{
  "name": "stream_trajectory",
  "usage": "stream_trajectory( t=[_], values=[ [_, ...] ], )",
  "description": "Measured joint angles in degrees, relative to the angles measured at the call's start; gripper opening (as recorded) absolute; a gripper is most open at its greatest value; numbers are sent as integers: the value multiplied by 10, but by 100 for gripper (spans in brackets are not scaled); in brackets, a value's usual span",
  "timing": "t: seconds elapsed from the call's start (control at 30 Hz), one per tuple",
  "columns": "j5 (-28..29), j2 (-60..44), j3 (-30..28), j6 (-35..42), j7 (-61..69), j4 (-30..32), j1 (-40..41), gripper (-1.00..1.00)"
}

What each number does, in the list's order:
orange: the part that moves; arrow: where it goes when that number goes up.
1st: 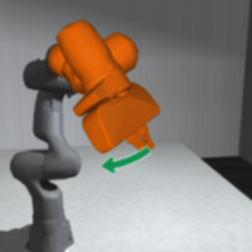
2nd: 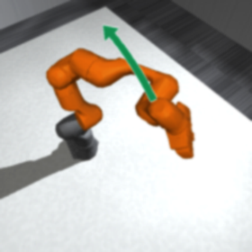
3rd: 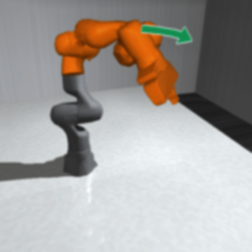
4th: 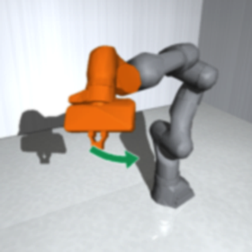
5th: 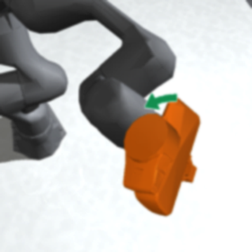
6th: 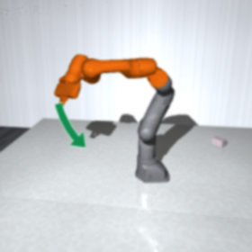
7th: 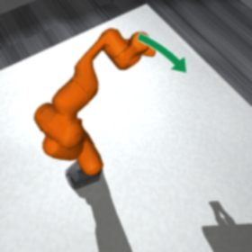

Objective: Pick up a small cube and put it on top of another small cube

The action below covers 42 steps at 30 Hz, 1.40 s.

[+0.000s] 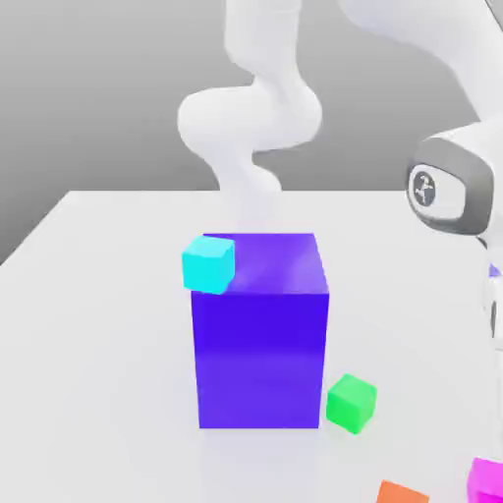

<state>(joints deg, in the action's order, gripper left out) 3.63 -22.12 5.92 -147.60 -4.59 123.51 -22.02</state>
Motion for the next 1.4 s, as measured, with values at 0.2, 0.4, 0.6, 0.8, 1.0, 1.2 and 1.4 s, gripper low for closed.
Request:
stream_trajectory(
  t=[0.2,0.4,0.6,0.8,1.0,1.2,1.4],
  values=[
    [28,-116,-10,-71,2,-23,-19,-100],
    [28,-122,-11,-74,2,-25,-20,-100],
    [25,-27,-4,-11,15,5,-12,-100],
    [87,71,-31,-10,46,91,-8,-100],
    [106,163,-39,-18,114,182,14,-100],
    [58,238,-46,-36,230,276,27,-100],
    [-33,275,-57,-58,361,352,7,-100]
  ],
)
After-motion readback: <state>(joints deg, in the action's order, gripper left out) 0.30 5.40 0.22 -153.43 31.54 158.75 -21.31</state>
